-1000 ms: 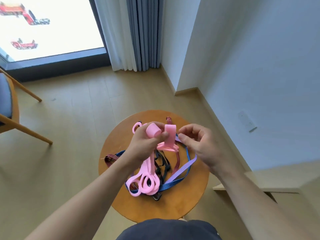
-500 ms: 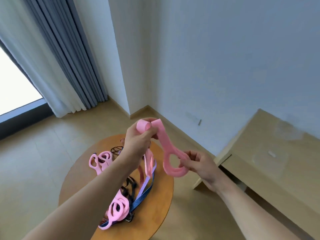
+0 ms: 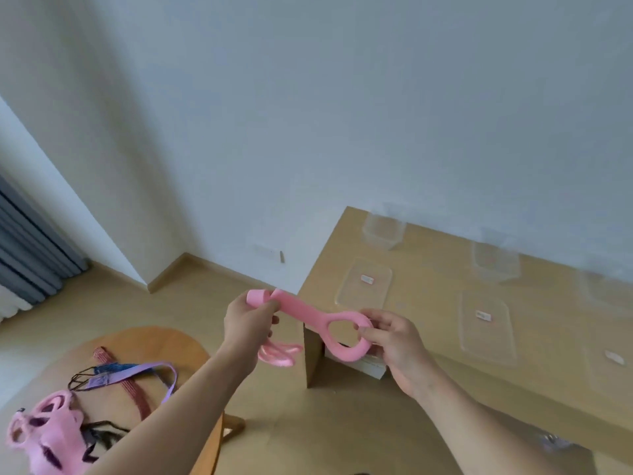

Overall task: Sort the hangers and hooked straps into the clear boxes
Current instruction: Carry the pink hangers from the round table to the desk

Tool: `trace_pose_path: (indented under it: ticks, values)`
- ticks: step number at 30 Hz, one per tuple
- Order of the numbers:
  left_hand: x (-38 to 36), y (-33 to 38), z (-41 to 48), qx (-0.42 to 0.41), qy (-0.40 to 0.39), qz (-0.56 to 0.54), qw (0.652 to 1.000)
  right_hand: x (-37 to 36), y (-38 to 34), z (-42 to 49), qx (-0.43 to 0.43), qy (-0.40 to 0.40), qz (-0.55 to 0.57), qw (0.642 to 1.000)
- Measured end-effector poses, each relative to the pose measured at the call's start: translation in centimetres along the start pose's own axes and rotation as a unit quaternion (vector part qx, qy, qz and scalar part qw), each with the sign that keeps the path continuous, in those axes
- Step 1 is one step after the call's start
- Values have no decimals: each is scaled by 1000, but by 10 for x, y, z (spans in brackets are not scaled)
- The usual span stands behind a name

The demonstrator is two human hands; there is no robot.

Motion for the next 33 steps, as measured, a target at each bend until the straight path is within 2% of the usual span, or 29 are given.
trace_pose_path:
  ticks: [6,12,20,23,25,27,28,31,33]
  values:
    - [-70,0,15,15,-59,77,995,61,17,28,-40,106,9,993]
    - [-123,7,58,24,-94,120,988,90,15,74,-49,172,0,984]
    - [-181,10,136,52,-147,125,980,107,12,164,-101,240,-36,965]
    - [-196,18,164,63,-155,117,979,115,8,192,-127,273,-64,951]
    - [-203,21,177,76,-162,108,978,118,3,201,-149,289,-155,933]
    - [-211,21,185,108,-178,80,975,111,-9,202,-133,282,-251,916]
    - [-216,20,187,127,-188,66,972,102,-16,201,-107,261,-256,925]
    - [-232,18,191,178,-206,29,962,65,-33,200,-39,125,-160,978]
    - [-242,18,190,198,-214,10,956,39,-33,200,-31,49,-163,985]
Point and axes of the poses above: each hand's wrist, its own z-axis towards the middle knuckle, its own x-axis out of the back of the hand, y = z × x, the point moved 5 cm from there along z, towards the middle knuckle, and after that the axes turned 14 degrees about -z, right-handed, at the moved point
